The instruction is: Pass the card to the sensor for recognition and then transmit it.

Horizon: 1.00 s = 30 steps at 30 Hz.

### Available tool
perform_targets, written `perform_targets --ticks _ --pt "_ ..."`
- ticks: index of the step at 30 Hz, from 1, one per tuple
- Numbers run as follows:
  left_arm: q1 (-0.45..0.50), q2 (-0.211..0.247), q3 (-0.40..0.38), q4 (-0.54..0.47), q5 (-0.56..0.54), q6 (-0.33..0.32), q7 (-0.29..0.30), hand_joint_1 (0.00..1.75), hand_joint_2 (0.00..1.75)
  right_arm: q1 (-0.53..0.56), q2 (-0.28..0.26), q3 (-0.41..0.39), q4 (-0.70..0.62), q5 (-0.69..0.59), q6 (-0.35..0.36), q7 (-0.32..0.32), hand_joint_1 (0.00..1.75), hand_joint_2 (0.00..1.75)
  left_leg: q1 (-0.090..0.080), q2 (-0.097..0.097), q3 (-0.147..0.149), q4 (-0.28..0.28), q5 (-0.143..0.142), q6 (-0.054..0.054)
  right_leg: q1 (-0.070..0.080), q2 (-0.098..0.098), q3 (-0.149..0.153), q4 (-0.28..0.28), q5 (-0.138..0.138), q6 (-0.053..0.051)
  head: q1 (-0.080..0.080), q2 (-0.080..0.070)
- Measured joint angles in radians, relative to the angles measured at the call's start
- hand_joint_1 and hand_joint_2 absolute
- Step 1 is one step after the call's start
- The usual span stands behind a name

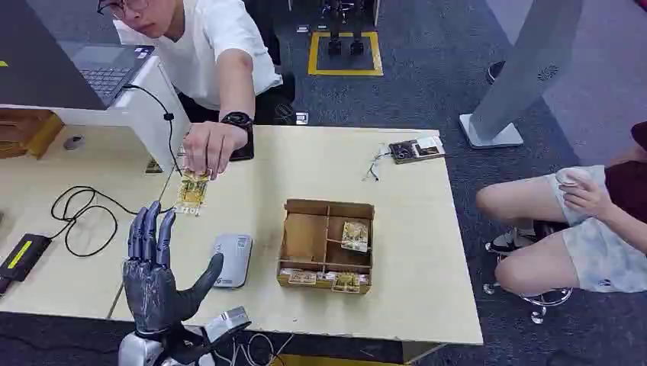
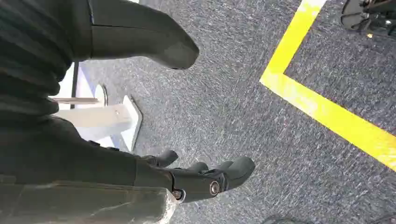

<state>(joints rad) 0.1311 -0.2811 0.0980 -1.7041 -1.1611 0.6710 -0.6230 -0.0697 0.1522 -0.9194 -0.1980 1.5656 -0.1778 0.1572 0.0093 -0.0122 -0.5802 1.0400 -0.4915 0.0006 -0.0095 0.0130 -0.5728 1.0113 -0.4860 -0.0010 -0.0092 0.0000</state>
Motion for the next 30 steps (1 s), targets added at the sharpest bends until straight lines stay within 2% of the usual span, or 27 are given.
perform_targets --ticks 4,15,21,30 --pt "-0.002 0.000 0.000 0.000 -0.059 0.000 0.047 0.00 1.75 0.000 -0.001 0.012 0.000 0.000 0.004 0.000 0.00 1.75 0.000 0.000 0.000 0.000 -0.001 0.000 0.000 0.000 0.000 0.000 0.000 0.000 0.000 0.000" --pt "-0.039 0.003 0.000 0.019 -0.128 0.000 0.133 0.00 1.75 -0.001 -0.005 0.036 0.000 0.000 0.007 0.001 0.00 1.75 0.000 0.001 0.000 0.000 -0.001 0.000 0.000 0.001 0.000 0.000 0.000 0.000 0.000 0.000" --pt "-0.098 0.007 0.000 0.051 -0.157 0.000 0.182 0.00 1.75 -0.005 -0.006 0.050 0.000 0.000 0.010 0.002 0.00 1.75 0.000 0.001 0.000 0.000 0.000 0.000 0.000 0.001 0.000 0.000 0.000 0.000 0.000 0.000" --pt "-0.176 0.008 0.000 0.118 -0.216 0.000 0.212 0.00 1.75 -0.012 -0.006 0.068 0.000 0.000 0.018 0.003 0.00 1.75 0.000 0.000 0.000 0.000 0.000 0.000 0.000 0.001 0.000 0.000 0.000 0.000 0.000 0.000"
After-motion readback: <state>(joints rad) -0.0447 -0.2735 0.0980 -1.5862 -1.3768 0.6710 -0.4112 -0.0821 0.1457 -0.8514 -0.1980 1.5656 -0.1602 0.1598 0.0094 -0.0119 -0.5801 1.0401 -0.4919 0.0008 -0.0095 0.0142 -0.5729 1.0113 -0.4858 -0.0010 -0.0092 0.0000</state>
